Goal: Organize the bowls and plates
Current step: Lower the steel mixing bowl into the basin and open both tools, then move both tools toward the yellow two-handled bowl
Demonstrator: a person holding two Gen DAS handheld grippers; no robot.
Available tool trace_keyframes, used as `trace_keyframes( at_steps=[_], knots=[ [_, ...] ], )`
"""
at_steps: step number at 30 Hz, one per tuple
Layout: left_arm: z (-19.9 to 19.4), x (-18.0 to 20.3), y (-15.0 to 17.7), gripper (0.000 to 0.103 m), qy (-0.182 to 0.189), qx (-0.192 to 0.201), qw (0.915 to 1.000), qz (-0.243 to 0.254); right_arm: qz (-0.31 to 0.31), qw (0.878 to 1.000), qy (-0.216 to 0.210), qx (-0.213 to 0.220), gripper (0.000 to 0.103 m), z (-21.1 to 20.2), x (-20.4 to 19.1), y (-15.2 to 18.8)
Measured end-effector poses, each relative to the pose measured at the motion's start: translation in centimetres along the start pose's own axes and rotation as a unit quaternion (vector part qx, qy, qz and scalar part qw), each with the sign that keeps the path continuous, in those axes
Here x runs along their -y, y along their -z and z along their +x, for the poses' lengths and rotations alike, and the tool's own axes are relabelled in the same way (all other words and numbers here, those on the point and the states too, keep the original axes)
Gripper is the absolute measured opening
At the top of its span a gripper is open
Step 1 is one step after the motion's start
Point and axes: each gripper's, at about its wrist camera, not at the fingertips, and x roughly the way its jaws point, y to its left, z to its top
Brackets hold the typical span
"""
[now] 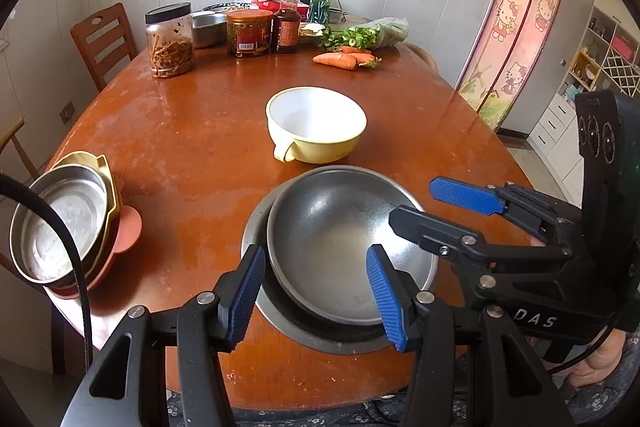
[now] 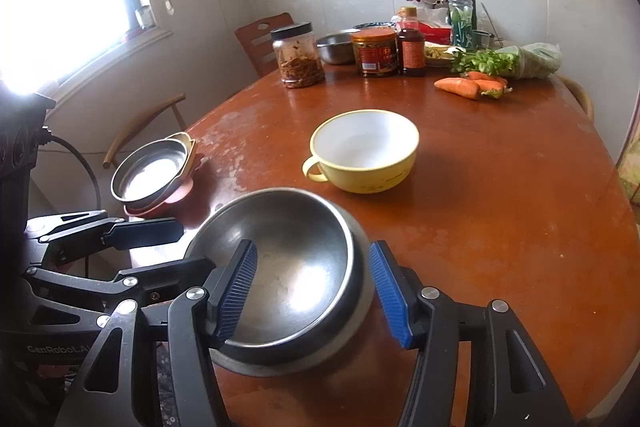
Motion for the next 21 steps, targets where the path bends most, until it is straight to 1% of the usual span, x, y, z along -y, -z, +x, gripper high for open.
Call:
trace_keyframes(
  at_steps=[9,13,21],
  knots=[
    [-0.1,-0.3,-2.4,0.053,-0.004,0.01,0.9999,-0.001,0.009,1.0,0.011,0.008,0.065,-0.6,1.1,-2.0],
    [0.5,-0.8,-3.6,0.053,-0.007,0.007,1.0,-0.003,0.018,1.0,0.011,0.008,0.065,-0.1,1.7,-3.0],
    [2.4,-2.0,-6.1,0.053,-0.018,-0.005,0.9998,-0.003,0.053,0.999,0.006,-0.006,0.065,1.7,3.4,-4.6]
  ],
)
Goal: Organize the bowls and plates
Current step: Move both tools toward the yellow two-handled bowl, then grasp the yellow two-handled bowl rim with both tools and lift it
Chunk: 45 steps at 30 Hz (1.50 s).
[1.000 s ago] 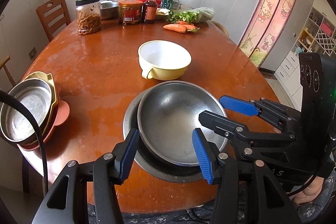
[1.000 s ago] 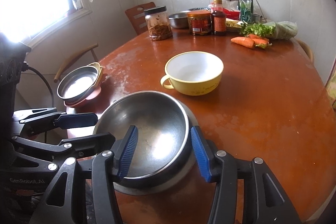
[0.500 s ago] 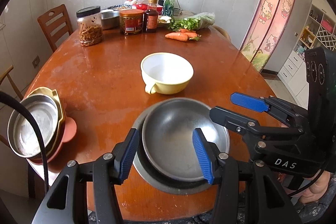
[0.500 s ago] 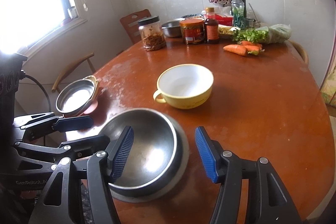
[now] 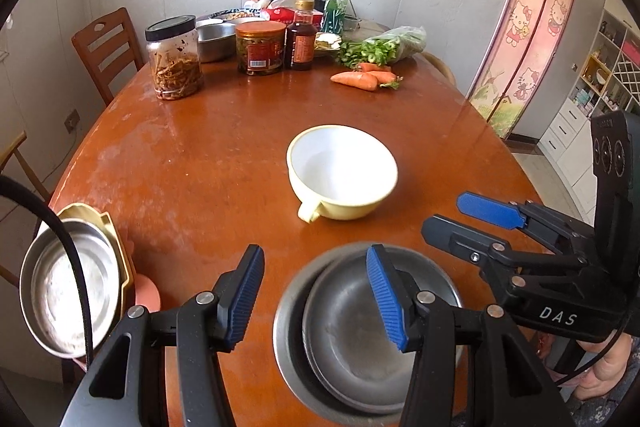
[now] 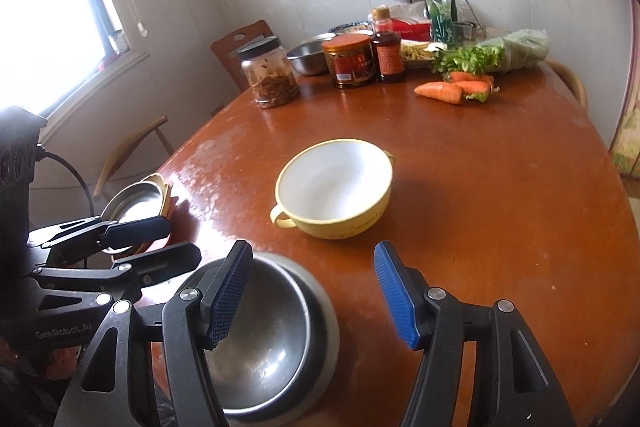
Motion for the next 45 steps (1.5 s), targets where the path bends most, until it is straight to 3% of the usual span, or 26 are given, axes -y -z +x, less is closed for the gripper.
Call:
trace_keyframes(
  at_steps=[12,19,30,39,45],
  knots=[
    [4.2,-1.9,-4.7,0.053,-0.026,-0.011,0.9996,-0.006,0.039,0.999,-0.01,-0.029,0.065,3.1,2.1,-1.1],
    [7.7,-2.9,-6.9,0.053,-0.03,-0.038,0.9987,-0.013,0.034,0.998,-0.018,-0.044,0.065,4.6,2.2,-1.6],
    [12.9,-3.5,-8.5,0.053,-0.007,-0.073,0.9971,-0.021,0.029,0.997,-0.035,-0.063,0.065,6.9,2.0,-2.1],
    [14.8,-3.4,-8.6,0.053,-0.004,-0.093,0.9956,-0.011,0.028,0.996,-0.036,-0.073,0.065,8.4,2.1,-2.8],
    [15.5,-3.0,-8.4,0.053,0.026,-0.112,0.9934,-0.003,0.018,0.996,-0.045,-0.073,0.065,9.1,1.7,-3.2]
  ],
)
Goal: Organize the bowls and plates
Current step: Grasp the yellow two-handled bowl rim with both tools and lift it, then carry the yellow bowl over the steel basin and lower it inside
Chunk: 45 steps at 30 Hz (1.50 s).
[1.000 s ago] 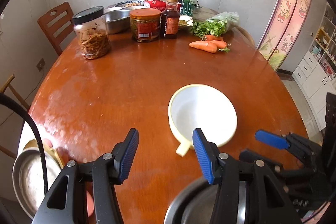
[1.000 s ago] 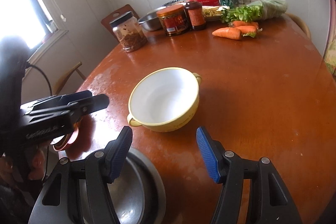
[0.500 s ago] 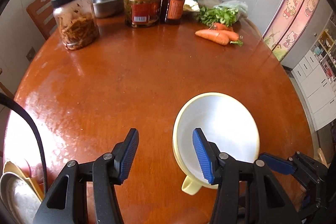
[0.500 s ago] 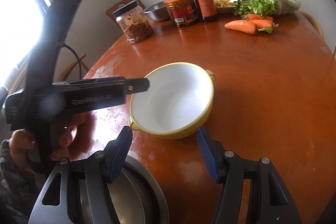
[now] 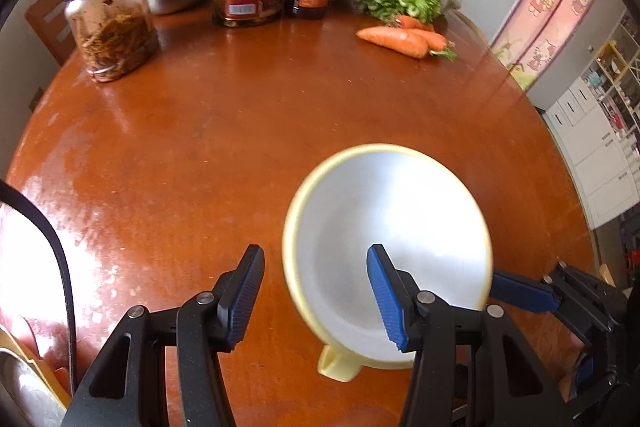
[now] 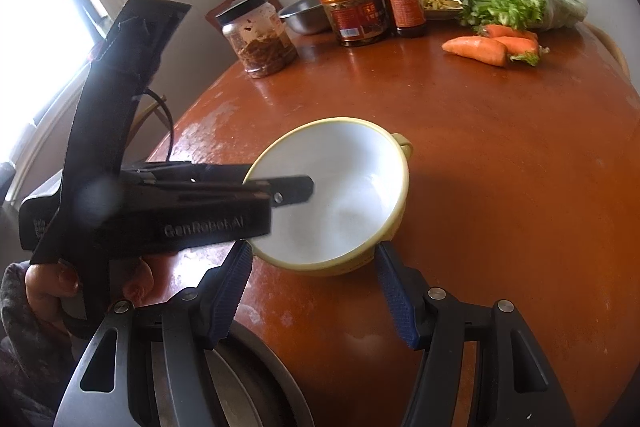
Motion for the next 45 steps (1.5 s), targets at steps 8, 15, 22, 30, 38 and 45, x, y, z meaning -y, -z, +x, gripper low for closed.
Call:
trace_keyframes(
  at_steps=[8,15,22,30,38,45],
  knots=[
    [0.6,-0.4,-0.9,0.052,0.016,0.004,0.9998,-0.01,0.003,1.0,0.0,0.006,0.066,0.4,0.3,-0.4],
    [0.7,0.4,-0.9,0.052,0.029,0.002,0.9996,0.009,-0.004,1.0,0.01,0.009,0.069,0.6,0.1,-0.6],
    [-0.3,0.3,-0.8,0.052,0.025,0.02,0.9995,0.008,-0.026,0.999,0.019,0.023,0.07,0.2,-0.6,-0.9],
    [-3.6,0.5,0.1,0.052,0.017,0.048,0.9987,0.009,-0.046,0.998,0.014,0.043,0.07,-1.5,-1.8,-0.9],
    [-7.3,1.6,1.6,0.052,0.006,0.078,0.9968,0.017,-0.063,0.996,0.008,0.067,0.07,-4.2,-3.8,-0.1],
    [-9.4,3.1,3.7,0.052,0.009,0.085,0.9961,0.021,-0.075,0.993,0.013,0.085,0.07,-6.8,-5.1,1.9]
  ],
)
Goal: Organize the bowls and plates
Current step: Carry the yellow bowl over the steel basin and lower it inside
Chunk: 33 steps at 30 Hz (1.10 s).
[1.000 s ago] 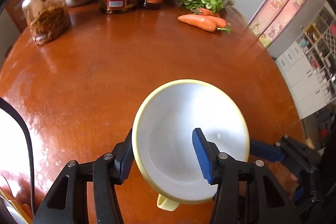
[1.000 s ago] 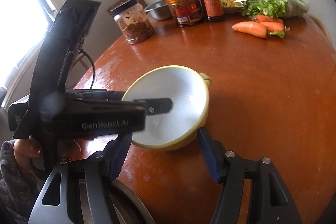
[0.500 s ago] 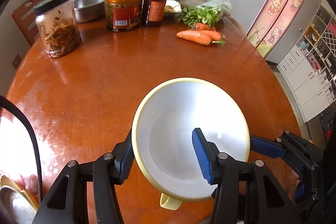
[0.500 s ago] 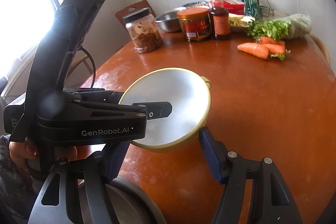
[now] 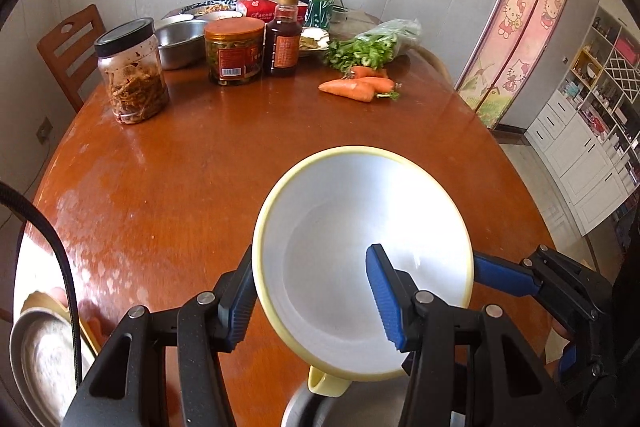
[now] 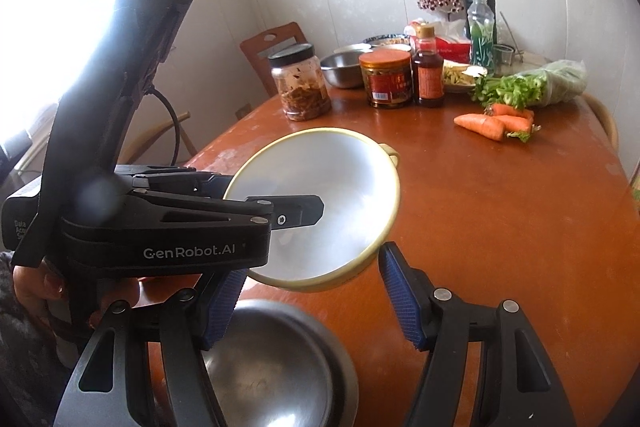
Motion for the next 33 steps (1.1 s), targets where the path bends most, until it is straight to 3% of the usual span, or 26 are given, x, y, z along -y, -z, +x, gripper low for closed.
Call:
trace_keyframes(
  at_steps=[13,33],
  knots=[
    [-2.8,2.9,4.4,0.052,-0.001,0.01,0.9999,0.007,-0.022,1.0,0.003,0.019,0.07,-5.0,-2.2,4.2],
    [-3.7,4.4,8.3,0.052,0.003,0.014,0.9999,0.002,-0.041,0.999,0.005,0.012,0.07,-7.4,-3.5,8.1]
  ],
)
